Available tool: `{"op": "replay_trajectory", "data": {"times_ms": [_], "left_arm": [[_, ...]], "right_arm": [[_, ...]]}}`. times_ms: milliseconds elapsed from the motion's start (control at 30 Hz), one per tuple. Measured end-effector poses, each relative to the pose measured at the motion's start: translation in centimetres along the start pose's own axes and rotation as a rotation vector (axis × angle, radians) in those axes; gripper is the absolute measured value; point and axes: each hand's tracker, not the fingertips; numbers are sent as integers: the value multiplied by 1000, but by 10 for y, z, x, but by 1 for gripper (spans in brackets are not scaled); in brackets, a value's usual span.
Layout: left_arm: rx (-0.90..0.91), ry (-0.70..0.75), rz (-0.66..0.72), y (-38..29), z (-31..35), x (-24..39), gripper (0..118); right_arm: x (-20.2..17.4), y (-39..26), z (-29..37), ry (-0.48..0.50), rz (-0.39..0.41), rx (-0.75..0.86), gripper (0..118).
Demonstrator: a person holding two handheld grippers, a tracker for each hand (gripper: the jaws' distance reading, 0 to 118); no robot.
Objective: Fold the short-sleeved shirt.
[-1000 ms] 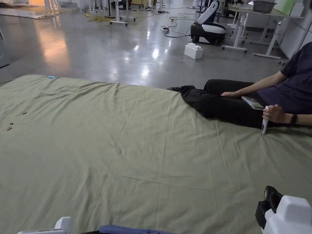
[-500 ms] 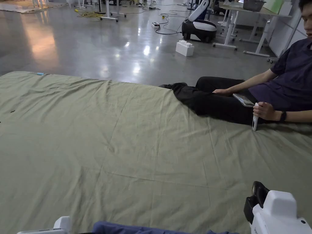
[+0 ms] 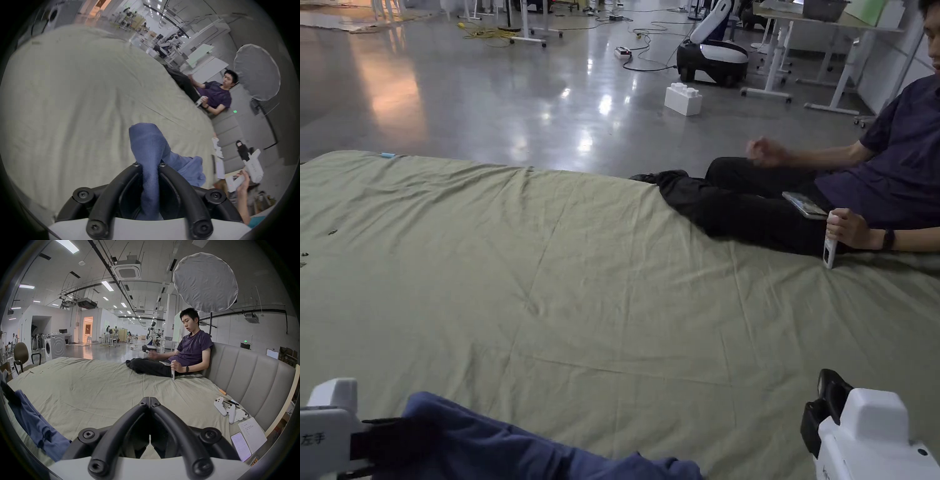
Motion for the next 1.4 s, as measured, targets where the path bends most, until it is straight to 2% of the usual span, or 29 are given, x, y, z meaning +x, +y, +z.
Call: {"op": "replay_trajectory", "data": {"times_ms": [100, 167, 367, 633, 767, 1067, 1400], "left_arm": [[12, 109, -84, 4, 12, 17, 11], [-5, 150, -69, 3, 14, 29, 11], [-17, 100, -104, -5, 15, 73, 11], [-14, 131, -174, -26, 7, 136, 11], [-20, 135, -186, -29, -6, 146, 11], [-71, 3, -176, -54, -55, 200, 12], [-208, 22, -196, -105, -146, 234, 12]], "right_arm": [[-3, -2, -2, 8, -9, -5, 0], [-5, -3, -2, 14, -16, -9, 0], [-9, -6, -3, 27, -16, -11, 0], [-7, -8, -4, 26, -24, -19, 0], [-8, -9, -5, 28, -24, -22, 0], [-10, -13, -3, 35, -27, -30, 0], [-5, -15, 2, 27, -27, -35, 0]]}}
